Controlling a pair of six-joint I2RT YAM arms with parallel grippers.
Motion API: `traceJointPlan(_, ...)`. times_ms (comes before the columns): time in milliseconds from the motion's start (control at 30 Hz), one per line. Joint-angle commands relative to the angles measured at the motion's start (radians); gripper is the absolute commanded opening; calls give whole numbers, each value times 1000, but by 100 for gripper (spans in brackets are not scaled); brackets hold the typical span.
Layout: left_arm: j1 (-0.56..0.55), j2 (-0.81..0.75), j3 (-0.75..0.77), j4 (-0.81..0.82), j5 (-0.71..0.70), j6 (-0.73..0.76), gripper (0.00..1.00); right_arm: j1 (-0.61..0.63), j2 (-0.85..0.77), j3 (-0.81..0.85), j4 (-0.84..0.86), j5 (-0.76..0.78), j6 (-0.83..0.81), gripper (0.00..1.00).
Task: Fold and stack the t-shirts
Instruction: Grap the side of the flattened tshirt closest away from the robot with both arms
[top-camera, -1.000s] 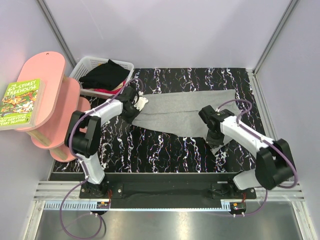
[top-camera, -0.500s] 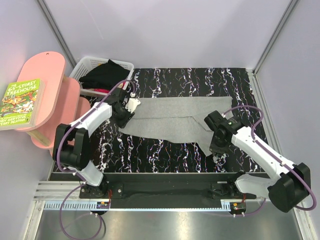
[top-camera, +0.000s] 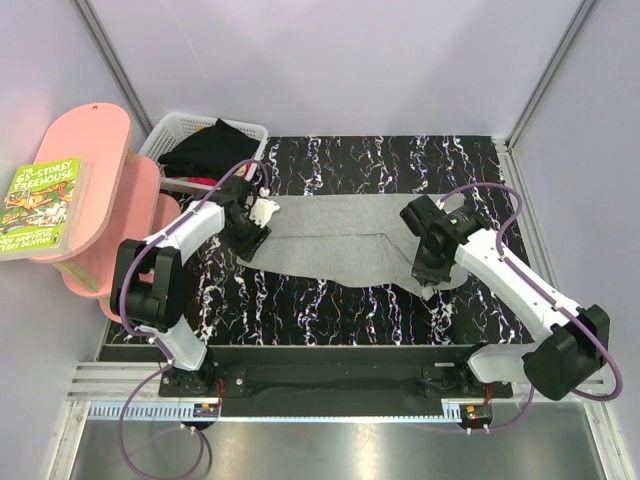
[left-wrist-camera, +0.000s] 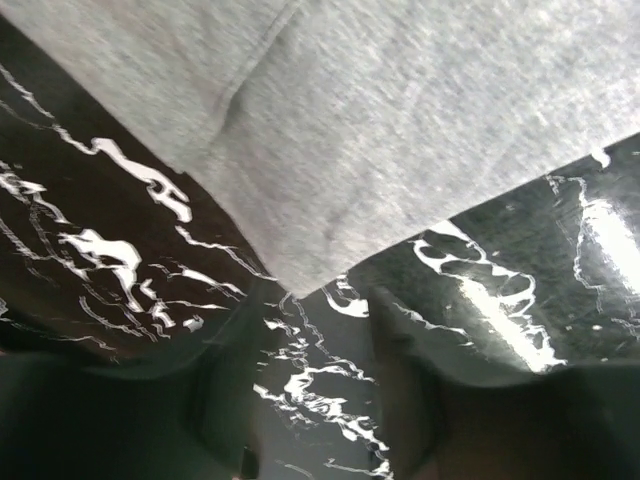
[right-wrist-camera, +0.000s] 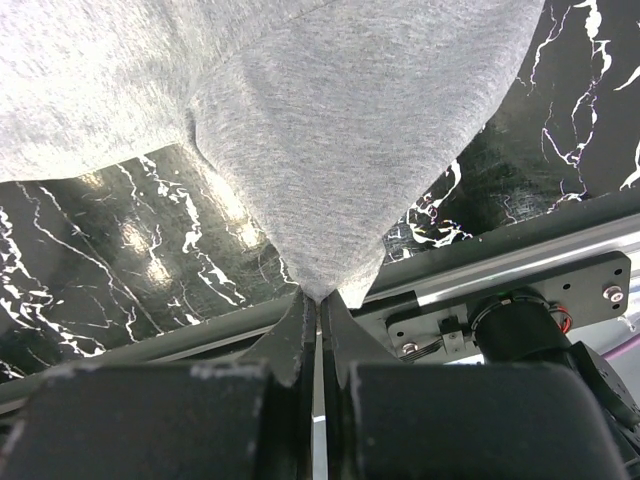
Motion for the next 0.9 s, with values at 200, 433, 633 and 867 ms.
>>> traceJointPlan(200, 1, -78, -161, 16, 56, 9, 57, 8, 18, -26, 35, 25, -10, 0)
traceJointPlan(433, 1, -26, -126, 63, 56, -11, 45, 8, 10, -14, 35, 26, -12, 0)
traceJointPlan(633, 2, 9, -69, 100, 13, -39, 54, 8, 7, -18, 35, 22, -14, 0)
traceJointPlan(867, 15, -11, -112, 159, -13, -82, 57, 8, 1, -23, 34, 26, -20, 0)
